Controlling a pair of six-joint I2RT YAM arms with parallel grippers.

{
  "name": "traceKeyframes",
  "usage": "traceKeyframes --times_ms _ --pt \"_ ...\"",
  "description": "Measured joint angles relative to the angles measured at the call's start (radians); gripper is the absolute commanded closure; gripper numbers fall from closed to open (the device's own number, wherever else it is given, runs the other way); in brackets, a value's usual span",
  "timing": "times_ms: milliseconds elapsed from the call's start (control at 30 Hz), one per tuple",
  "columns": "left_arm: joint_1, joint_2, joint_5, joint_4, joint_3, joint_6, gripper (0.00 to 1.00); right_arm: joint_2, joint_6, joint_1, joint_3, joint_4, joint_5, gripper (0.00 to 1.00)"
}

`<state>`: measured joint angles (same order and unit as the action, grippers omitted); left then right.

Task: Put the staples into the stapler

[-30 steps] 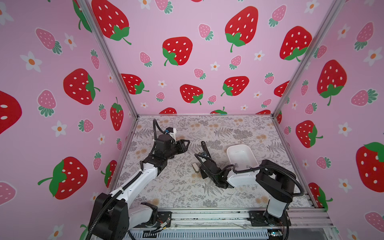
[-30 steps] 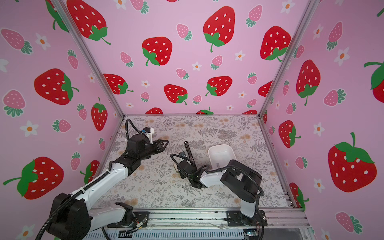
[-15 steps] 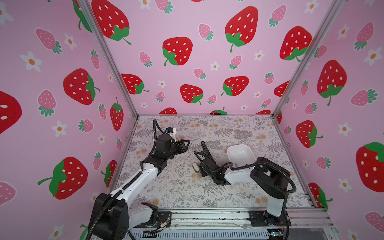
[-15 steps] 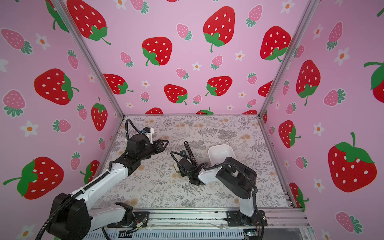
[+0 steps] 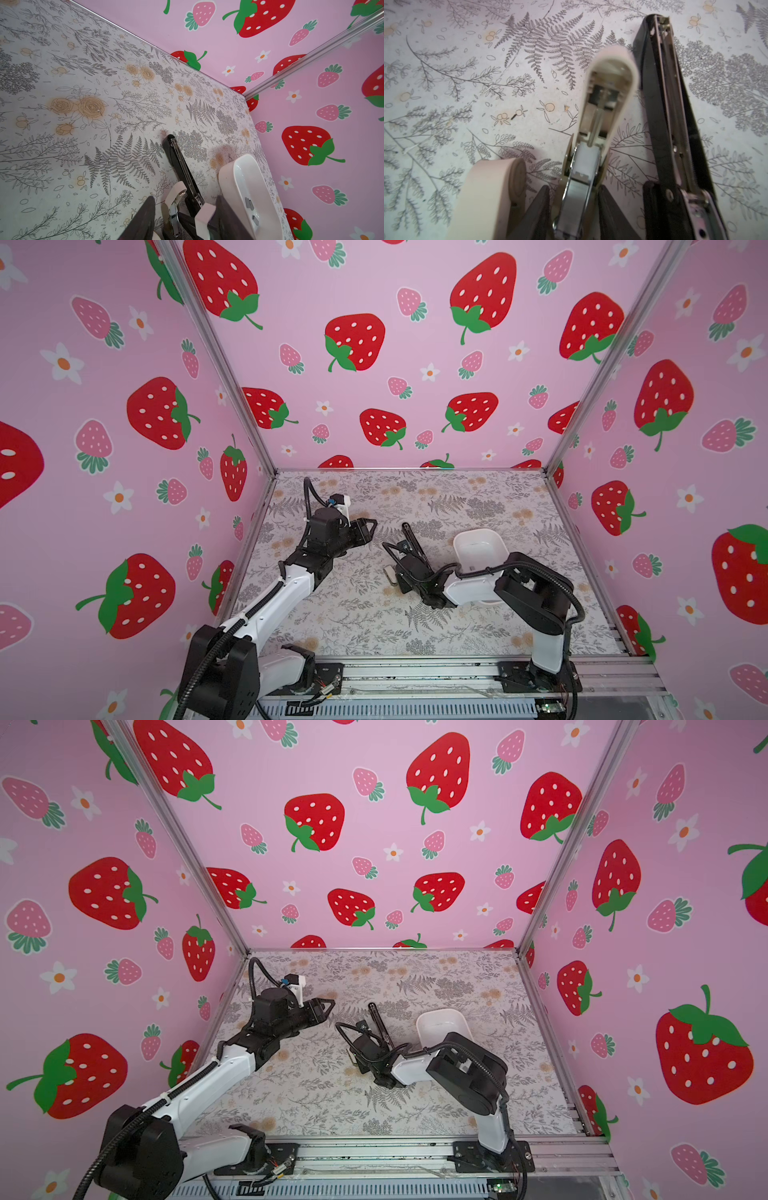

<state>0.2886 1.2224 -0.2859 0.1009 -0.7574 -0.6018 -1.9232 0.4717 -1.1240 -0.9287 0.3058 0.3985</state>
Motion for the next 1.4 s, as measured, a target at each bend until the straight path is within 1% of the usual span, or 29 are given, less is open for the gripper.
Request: traceKeyframes --times_ms 133,433,633,900,1033,1133,1233,1300,1400 --pt "-0.024 0.018 -0.006 -0.001 0.0 -0.001 0.5 0.0 -0.005 -0.011 0.002 0.007 -0.007 0.69" --pt "-0.034 0.02 -0.002 0.0 0.0 0.0 0.51 0.0 0.006 -0.047 0.027 0.063 -0.035 0.7" --pt "-0.041 0.07 -0.002 0.008 -0.001 0.0 0.51 0.0 0.025 -0.086 0.027 0.075 -0.063 0.7" --pt "-0.043 0.128 -0.003 0.037 -0.001 -0.003 0.52 0.008 0.056 -0.089 0.066 0.122 -0.038 0.7" --pt "-0.043 0.171 -0.006 0.066 -0.001 -0.005 0.57 0.024 0.059 -0.089 0.098 0.141 -0.016 0.7" --pt "-0.041 0.204 -0.011 0.092 -0.001 -0.003 0.6 0.024 0.059 -0.09 0.101 0.145 -0.008 0.66" --pt "-0.033 0.244 -0.014 0.14 0.002 0.013 0.61 0.024 0.058 -0.089 0.101 0.137 0.01 0.59" --pt "-0.027 0.274 -0.016 0.183 0.017 0.029 0.65 0.024 0.056 -0.089 0.102 0.133 0.024 0.54" --pt "-0.022 0.318 -0.022 0.24 0.057 0.048 0.65 0.025 0.05 -0.089 0.103 0.128 0.039 0.51"
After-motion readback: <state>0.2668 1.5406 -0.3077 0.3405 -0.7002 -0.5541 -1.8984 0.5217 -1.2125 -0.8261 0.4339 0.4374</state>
